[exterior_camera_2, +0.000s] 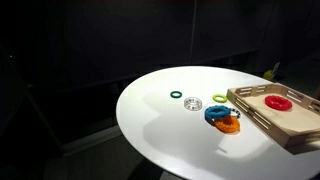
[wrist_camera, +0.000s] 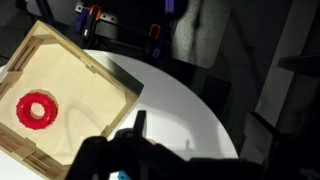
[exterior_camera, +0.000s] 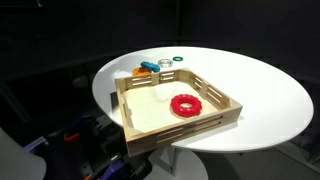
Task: Remove the red ring from the box
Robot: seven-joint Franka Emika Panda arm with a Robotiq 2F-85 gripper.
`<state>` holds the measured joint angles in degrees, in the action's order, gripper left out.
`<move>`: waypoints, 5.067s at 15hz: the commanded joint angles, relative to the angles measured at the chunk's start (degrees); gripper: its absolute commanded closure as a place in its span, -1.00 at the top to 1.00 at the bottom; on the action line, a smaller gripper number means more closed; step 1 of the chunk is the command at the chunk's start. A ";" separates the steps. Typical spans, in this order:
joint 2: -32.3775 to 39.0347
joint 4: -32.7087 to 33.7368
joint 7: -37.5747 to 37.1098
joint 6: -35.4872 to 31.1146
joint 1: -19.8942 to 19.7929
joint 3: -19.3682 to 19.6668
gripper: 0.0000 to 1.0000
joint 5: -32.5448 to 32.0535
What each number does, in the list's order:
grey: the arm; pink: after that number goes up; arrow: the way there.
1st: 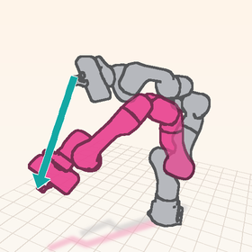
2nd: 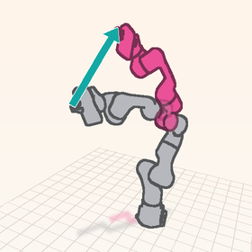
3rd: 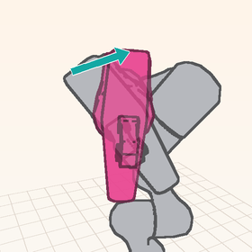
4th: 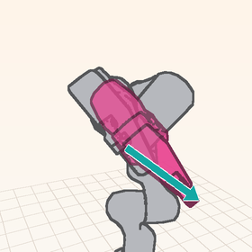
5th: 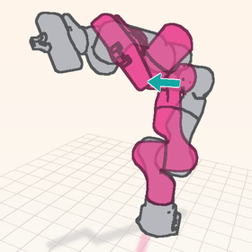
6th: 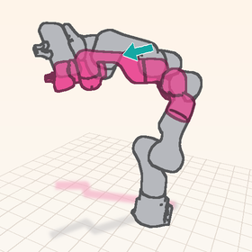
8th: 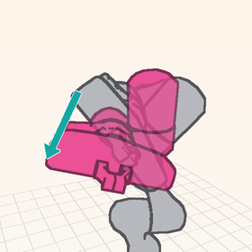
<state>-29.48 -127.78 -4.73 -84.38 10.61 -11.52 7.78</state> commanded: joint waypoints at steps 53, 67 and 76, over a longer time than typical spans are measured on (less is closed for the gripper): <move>8.94 -7.66 -2.54 -30.25 -16.58 17.48 1.00 -9.92; 20.24 -18.15 -2.52 -49.00 -17.76 18.42 1.00 -10.65; 27.20 -18.96 -4.42 -57.13 -19.10 19.03 1.00 -13.74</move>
<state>-3.56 -146.83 -7.59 -139.72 -7.94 7.35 -4.14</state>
